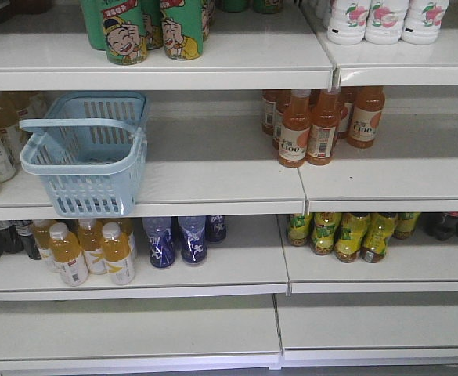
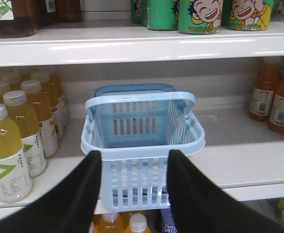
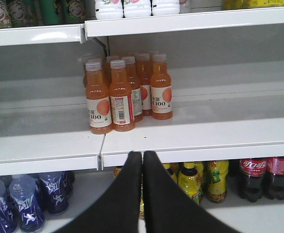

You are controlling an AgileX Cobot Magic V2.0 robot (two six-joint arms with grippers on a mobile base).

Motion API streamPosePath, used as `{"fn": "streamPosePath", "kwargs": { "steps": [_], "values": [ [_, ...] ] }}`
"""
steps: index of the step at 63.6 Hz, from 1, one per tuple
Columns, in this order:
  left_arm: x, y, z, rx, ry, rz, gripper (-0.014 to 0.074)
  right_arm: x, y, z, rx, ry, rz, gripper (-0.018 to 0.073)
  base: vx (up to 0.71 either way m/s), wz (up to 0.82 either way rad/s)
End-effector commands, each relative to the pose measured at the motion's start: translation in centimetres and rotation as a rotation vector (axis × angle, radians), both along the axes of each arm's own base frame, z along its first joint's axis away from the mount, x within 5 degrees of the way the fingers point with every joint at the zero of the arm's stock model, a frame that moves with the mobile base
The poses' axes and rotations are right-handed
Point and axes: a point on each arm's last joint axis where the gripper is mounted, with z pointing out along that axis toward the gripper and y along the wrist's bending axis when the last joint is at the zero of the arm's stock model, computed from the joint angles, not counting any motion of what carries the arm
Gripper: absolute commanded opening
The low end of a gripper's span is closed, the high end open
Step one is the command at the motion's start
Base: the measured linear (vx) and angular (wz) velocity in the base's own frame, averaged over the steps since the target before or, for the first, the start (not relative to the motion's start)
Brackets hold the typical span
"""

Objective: Place coke in basket with both arms
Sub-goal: 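Close the left gripper on the light-blue basket's handle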

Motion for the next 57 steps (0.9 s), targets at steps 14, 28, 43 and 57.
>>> {"fn": "streamPosePath", "kwargs": {
  "steps": [14,28,43,57],
  "values": [
    [0.2,-0.1,2.0,-0.077,-0.142,-0.012,0.0576,-0.1,0.0,0.3,-0.007,-0.078,-0.004,-0.0009,0.00,0.00],
    [1.6,-0.4,3.5,-0.426,-0.073,-0.031,0.0575,-0.1,0.0,0.3,-0.007,-0.078,-0.004,-0.0009,0.00,0.00],
    [5.8,-2.3,7.1,-0.875,0.040,-0.192,0.0575,-0.1,0.0,0.3,-0.007,-0.078,-0.004,-0.0009,0.00,0.00],
    [9.8,-3.5,6.2,-1.224,0.142,-0.333,0.0575,-0.1,0.0,0.3,-0.007,-0.078,-0.004,-0.0009,0.00,0.00]
  ]
}}
